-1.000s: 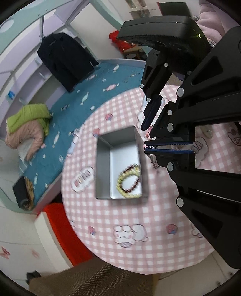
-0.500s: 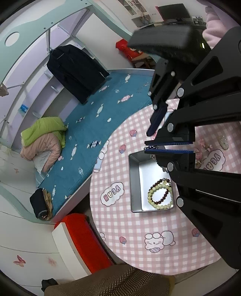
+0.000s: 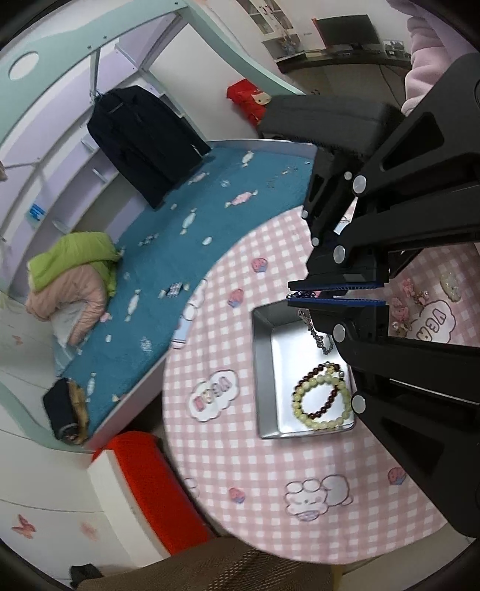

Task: Organize jewelry
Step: 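Lower the silver chain into the gray box with the left tool while the right tool holds the pink charm, then lower the pink bunny charm into the gray box and open the right tool, then move the right tool down to the pink charms and pearl earring on the table, then grasp the pearl earring with the right tool and lift it, then carry the pearl earring into the gray box and open the right tool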

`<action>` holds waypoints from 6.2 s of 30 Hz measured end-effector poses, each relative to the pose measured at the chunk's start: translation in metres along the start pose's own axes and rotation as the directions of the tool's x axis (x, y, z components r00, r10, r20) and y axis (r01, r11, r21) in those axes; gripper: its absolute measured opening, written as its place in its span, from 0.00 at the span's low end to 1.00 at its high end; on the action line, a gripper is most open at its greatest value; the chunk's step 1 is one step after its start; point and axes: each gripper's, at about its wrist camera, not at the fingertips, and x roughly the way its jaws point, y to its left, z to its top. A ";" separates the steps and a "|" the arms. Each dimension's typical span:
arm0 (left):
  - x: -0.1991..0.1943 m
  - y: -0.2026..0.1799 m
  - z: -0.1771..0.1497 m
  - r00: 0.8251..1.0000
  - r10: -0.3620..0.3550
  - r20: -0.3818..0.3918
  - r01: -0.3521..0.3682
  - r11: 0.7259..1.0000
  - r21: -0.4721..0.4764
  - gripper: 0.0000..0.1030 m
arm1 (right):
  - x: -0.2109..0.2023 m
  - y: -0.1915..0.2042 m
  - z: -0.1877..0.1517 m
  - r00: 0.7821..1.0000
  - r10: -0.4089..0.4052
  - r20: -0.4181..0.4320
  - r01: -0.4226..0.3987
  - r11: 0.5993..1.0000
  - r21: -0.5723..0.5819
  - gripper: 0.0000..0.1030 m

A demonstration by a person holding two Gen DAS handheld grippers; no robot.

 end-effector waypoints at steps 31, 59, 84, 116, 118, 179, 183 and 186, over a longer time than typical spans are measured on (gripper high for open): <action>0.049 0.000 -0.018 0.989 0.066 -0.135 -0.063 0.998 0.032 0.30 | -0.016 -0.026 -0.021 0.997 -0.067 -0.026 0.069 0.989 0.134 0.23; 0.028 0.004 -0.068 0.970 0.205 -0.128 -0.200 0.978 0.056 0.78 | -0.022 -0.006 -0.078 0.996 0.010 -0.086 0.003 0.988 0.153 0.63; 0.074 0.039 -0.103 0.935 0.197 -0.295 -0.202 0.979 0.016 0.77 | 0.019 0.028 -0.097 0.974 0.155 -0.165 -0.149 0.988 0.049 0.09; 0.137 0.009 -0.101 0.922 0.111 -0.370 -0.106 0.994 0.034 0.23 | -0.020 -0.031 -0.109 0.992 0.031 -0.126 -0.003 0.976 0.220 0.09; 0.138 0.010 -0.100 0.920 0.117 -0.374 -0.112 0.993 0.034 0.17 | -0.020 -0.033 -0.110 0.991 0.033 -0.129 -0.003 0.975 0.221 0.09; 0.021 0.076 -0.023 1.000 -0.008 0.011 0.011 0.940 -0.340 0.11 | 0.004 -0.005 0.009 0.995 0.096 0.016 -0.096 0.995 -0.010 0.31; 0.030 0.077 -0.025 0.999 0.023 -0.044 -0.036 0.946 -0.321 0.12 | 0.006 -0.009 0.007 0.997 0.081 0.011 -0.081 0.997 0.010 0.35; 0.034 0.076 -0.027 0.996 0.049 -0.069 -0.068 0.952 -0.299 0.25 | 0.007 -0.013 0.007 0.997 0.073 0.004 -0.073 0.997 0.027 0.36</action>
